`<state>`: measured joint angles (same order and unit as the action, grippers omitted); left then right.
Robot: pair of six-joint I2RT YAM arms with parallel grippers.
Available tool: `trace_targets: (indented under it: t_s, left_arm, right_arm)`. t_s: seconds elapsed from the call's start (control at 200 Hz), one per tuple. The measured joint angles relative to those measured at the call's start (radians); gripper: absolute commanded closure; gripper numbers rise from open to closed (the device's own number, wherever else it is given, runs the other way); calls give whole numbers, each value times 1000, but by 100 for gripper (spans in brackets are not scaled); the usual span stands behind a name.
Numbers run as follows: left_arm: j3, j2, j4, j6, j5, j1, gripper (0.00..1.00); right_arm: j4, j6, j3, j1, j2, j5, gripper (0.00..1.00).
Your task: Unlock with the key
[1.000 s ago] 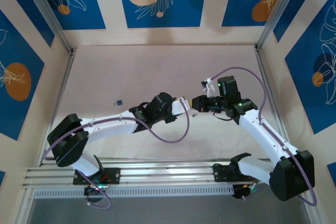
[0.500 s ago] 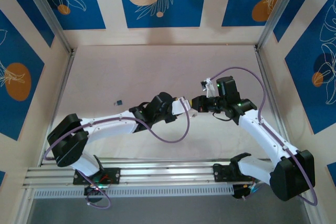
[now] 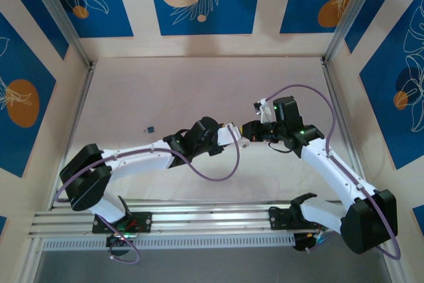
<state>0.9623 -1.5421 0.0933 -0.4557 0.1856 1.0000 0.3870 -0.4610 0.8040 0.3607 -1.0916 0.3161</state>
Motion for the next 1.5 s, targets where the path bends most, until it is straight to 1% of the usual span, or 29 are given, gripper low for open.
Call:
trace_targets:
  t_s: [1.005, 1.501]
  left_arm:
    - [10, 0, -8, -15, 3, 6, 75]
    - [16, 0, -53, -25, 6, 23, 77]
  right_arm:
    - [-2, 8, 0, 13, 0, 5, 100]
    - [7, 20, 0, 19, -12, 9, 100]
